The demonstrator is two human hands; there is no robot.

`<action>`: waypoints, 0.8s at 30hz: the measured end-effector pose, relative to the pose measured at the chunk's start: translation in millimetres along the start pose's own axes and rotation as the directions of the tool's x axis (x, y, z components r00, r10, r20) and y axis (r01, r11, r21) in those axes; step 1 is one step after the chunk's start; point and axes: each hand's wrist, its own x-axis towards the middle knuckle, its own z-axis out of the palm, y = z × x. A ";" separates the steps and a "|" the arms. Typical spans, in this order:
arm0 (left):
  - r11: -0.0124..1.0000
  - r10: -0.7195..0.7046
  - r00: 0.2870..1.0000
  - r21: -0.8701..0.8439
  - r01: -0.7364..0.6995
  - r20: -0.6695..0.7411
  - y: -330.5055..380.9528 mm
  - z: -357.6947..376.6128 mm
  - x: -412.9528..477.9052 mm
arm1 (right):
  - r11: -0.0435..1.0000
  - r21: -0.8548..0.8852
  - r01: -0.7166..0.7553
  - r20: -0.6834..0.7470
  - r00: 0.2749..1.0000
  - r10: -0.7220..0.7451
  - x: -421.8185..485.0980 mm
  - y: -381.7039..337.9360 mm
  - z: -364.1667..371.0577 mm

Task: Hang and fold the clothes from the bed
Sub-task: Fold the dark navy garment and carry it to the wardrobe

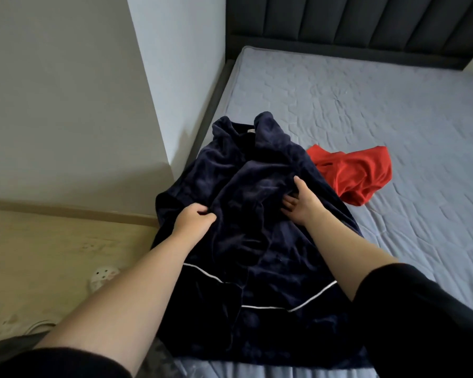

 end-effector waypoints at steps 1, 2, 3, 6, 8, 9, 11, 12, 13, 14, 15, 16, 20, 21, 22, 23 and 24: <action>0.998 0.056 0.998 -0.002 -0.056 0.001 0.9 3.6 5.0 | 1.000 -0.010 0.012 0.009 1.000 -0.012 3.6 -3.1 6.8; 0.994 0.107 0.994 -0.004 -0.107 0.027 3.4 6.8 9.8 | 1.000 -0.011 0.029 0.009 1.000 -0.029 7.4 -7.5 13.0; 0.989 0.145 0.987 0.001 -0.145 0.064 5.5 10.7 16.2 | 0.998 -0.033 0.048 0.005 0.999 -0.047 11.5 -13.4 17.3; 0.980 0.191 0.972 0.026 -0.196 0.136 9.2 18.5 32.3 | 0.973 -0.217 0.078 0.054 0.996 -0.068 21.6 -41.7 15.4; 0.981 0.193 0.970 0.010 -0.196 0.147 6.0 21.8 39.9 | 0.942 -0.324 0.088 0.053 0.996 -0.075 26.5 -61.7 5.3; 0.981 0.188 0.971 0.013 -0.192 0.145 4.1 22.9 42.7 | 0.938 -0.321 0.131 -0.028 0.989 -0.148 29.6 -71.3 -2.9; 0.982 0.174 0.972 0.042 -0.183 0.159 -0.7 25.9 46.4 | 0.933 -0.261 0.249 -0.283 0.904 -0.320 35.4 -84.8 -19.1; 0.982 0.168 0.969 0.053 -0.180 0.181 -3.3 27.6 47.2 | 0.906 -0.293 0.306 -0.385 0.829 -0.405 38.8 -88.0 -26.9; 0.983 0.158 0.965 0.059 -0.174 0.209 -5.5 29.4 47.6 | 0.912 -0.241 0.333 -0.433 0.804 -0.408 40.9 -87.9 -28.7; 0.985 0.146 0.963 0.058 -0.163 0.229 -7.8 30.7 48.2 | 0.946 -0.105 0.307 -0.451 0.833 -0.320 42.9 -86.5 -27.2; 0.988 0.133 0.962 0.050 -0.149 0.238 -9.2 31.1 49.0 | 0.971 -0.016 0.237 -0.418 0.881 -0.222 45.0 -82.6 -24.4; 0.990 0.122 0.962 0.036 -0.134 0.244 -10.0 30.6 49.4 | 0.987 -0.058 0.152 -0.347 0.924 -0.162 44.7 -79.7 -20.8; 0.995 0.062 0.931 0.052 -0.086 0.360 -7.7 27.5 47.3 | 0.954 -0.301 -0.006 -0.184 0.982 -0.052 40.9 -72.1 -19.3; 0.992 0.050 0.918 0.087 -0.092 0.393 -6.9 27.8 45.9 | 0.958 -0.281 0.058 -0.274 0.952 -0.138 42.4 -73.9 -25.4; 0.987 0.045 0.908 0.123 -0.105 0.417 -6.2 28.4 44.6 | 0.954 -0.256 0.156 -0.402 0.880 -0.252 41.4 -76.4 -31.5; 0.980 0.045 0.900 0.156 -0.124 0.434 -5.5 28.4 43.2 | 0.951 -0.194 0.240 -0.514 0.801 -0.307 38.3 -78.5 -37.8; 0.973 0.047 0.893 0.182 -0.142 0.448 -5.6 28.2 41.8 | 0.947 -0.105 0.304 -0.558 0.770 -0.309 34.0 -76.8 -40.6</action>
